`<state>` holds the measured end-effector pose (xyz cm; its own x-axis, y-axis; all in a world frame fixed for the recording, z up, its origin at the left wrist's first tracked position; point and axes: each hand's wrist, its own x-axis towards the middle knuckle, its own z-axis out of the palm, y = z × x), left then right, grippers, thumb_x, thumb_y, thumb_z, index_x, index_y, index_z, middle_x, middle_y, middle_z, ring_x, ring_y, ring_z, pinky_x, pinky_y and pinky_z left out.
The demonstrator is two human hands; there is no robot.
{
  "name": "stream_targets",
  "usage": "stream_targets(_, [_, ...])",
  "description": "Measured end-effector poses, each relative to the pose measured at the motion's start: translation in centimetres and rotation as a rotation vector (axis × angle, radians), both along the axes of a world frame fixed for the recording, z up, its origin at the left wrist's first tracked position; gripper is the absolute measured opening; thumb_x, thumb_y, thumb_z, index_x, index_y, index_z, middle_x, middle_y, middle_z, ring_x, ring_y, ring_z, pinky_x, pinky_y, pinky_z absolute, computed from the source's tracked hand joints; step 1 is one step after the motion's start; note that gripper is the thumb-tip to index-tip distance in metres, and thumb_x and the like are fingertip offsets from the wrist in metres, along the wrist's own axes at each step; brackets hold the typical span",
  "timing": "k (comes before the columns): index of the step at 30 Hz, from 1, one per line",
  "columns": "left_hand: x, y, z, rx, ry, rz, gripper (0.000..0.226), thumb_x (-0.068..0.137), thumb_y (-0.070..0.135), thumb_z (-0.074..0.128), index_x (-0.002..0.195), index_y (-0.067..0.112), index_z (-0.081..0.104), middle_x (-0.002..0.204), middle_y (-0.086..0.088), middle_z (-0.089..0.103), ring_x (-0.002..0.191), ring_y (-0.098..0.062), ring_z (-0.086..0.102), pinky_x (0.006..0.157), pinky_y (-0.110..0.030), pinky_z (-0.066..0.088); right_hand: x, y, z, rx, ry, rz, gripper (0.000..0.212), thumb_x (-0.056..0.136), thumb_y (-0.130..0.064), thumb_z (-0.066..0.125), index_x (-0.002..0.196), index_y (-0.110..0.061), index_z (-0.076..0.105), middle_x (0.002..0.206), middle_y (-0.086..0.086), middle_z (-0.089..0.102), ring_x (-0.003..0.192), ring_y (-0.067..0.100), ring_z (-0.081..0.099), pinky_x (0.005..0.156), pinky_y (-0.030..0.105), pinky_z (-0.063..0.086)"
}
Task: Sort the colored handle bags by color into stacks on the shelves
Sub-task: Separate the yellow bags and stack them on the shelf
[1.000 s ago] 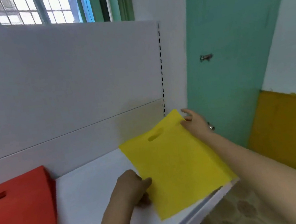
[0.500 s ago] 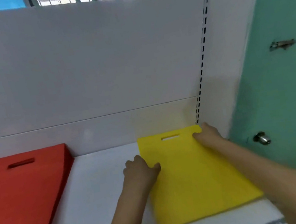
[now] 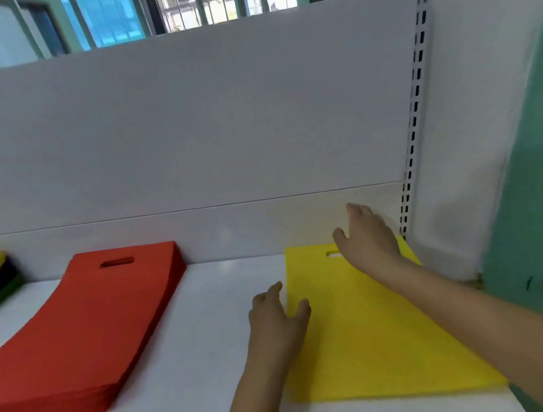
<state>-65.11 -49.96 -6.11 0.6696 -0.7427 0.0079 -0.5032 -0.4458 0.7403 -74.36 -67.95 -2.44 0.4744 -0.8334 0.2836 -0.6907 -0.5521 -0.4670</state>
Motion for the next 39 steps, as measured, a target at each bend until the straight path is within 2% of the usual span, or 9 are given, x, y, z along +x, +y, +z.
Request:
stream_targets(7, [3.1, 11.5, 2.0, -0.331, -0.071, 0.293, 0.052, 0.093, 0.04, 0.059, 0.142, 0.033, 0.042, 0.129, 0.014, 0.049, 0.112, 0.002, 0.051, 0.098, -0.023, 0.045, 13.4, 10.2, 5.0, 0.034, -0.228, 0.5, 0.061, 0.099, -0.044, 0.041, 0.149, -0.01, 0.031, 0.153, 0.009, 0.034, 0.141, 0.026, 0.032, 0.113, 0.041, 0.03])
stream_targets(14, [9.4, 24.7, 4.9, -0.483, -0.153, 0.481, 0.043, 0.095, 0.042, 0.057, 0.136, 0.036, 0.047, 0.121, 0.018, 0.051, 0.107, 0.005, 0.052, 0.093, -0.025, 0.049, 25.2, 23.9, 6.2, 0.068, -0.258, 0.659, 0.061, 0.099, -0.041, 0.044, 0.148, -0.006, 0.033, 0.152, 0.015, 0.036, 0.14, 0.028, 0.033, 0.114, 0.038, 0.026])
stream_targets(19, [16.4, 34.8, 5.9, -0.493, -0.177, 0.554, 0.042, 0.096, 0.042, 0.054, 0.136, 0.036, 0.046, 0.122, 0.018, 0.051, 0.109, 0.005, 0.05, 0.088, -0.017, 0.045, 33.7, 32.9, 6.0, 0.047, -0.211, 0.679, 0.063, 0.098, -0.041, 0.045, 0.147, -0.003, 0.031, 0.151, 0.018, 0.035, 0.139, 0.032, 0.033, 0.113, 0.039, 0.026])
stream_targets(22, [21.1, 40.5, 6.2, -0.496, -0.155, 0.605, 0.044, 0.096, 0.043, 0.054, 0.138, 0.035, 0.045, 0.125, 0.018, 0.05, 0.111, 0.003, 0.049, 0.093, -0.021, 0.044, 38.6, 37.6, 5.8, 0.065, -0.179, 0.683, 0.057, 0.099, -0.039, 0.045, 0.139, 0.001, 0.039, 0.143, 0.023, 0.042, 0.132, 0.037, 0.039, 0.106, 0.043, 0.032])
stream_targets(25, [24.9, 44.3, 6.0, -0.465, -0.159, 0.627, 0.045, 0.096, 0.043, 0.053, 0.139, 0.034, 0.044, 0.126, 0.016, 0.05, 0.113, 0.0, 0.049, 0.094, -0.024, 0.045, 42.7, 40.5, 5.6, 0.046, -0.165, 0.659, 0.036, 0.095, -0.042, 0.046, 0.108, -0.008, 0.051, 0.116, 0.024, 0.056, 0.104, 0.04, 0.052, 0.079, 0.045, 0.043])
stream_targets(27, [27.2, 46.1, 5.6, -0.443, -0.17, 0.635, 0.044, 0.096, 0.043, 0.053, 0.138, 0.035, 0.044, 0.126, 0.016, 0.049, 0.114, -0.001, 0.048, 0.095, -0.028, 0.048, 45.3, 41.5, 5.2, 0.017, -0.111, 0.642, 0.046, 0.092, -0.051, 0.043, 0.105, -0.007, 0.048, 0.112, 0.021, 0.056, 0.096, 0.038, 0.053, 0.072, 0.042, 0.043])
stream_targets(30, [31.4, 47.9, 5.0, -0.425, -0.191, 0.666, 0.046, 0.095, 0.045, 0.054, 0.139, 0.034, 0.044, 0.128, 0.014, 0.049, 0.116, -0.003, 0.047, 0.096, -0.029, 0.047, 49.2, 42.7, 5.3, -0.04, -0.036, 0.616, 0.068, 0.095, -0.053, 0.043, 0.141, -0.003, 0.035, 0.142, 0.02, 0.041, 0.124, 0.041, 0.043, 0.093, 0.049, 0.043])
stream_targets(32, [34.7, 48.5, 4.6, -0.412, -0.21, 0.7, 0.049, 0.095, 0.046, 0.054, 0.14, 0.03, 0.045, 0.131, 0.011, 0.049, 0.119, -0.006, 0.046, 0.099, -0.03, 0.045, 51.9, 43.1, 5.2, -0.082, 0.019, 0.584, 0.078, 0.095, -0.054, 0.045, 0.15, -0.003, 0.021, 0.153, 0.018, 0.028, 0.137, 0.04, 0.031, 0.102, 0.049, 0.037])
stream_targets(39, [47.3, 48.3, 5.0, -0.241, -0.362, 0.776, 0.057, 0.095, 0.049, 0.053, 0.143, 0.022, 0.043, 0.143, 0.002, 0.04, 0.133, -0.016, 0.033, 0.104, -0.033, 0.037, 61.8, 41.6, 4.0, -0.233, 0.405, 0.487, 0.115, 0.083, -0.069, 0.055, 0.152, -0.003, -0.01, 0.158, 0.024, -0.01, 0.143, 0.049, 0.011, 0.113, 0.054, 0.023])
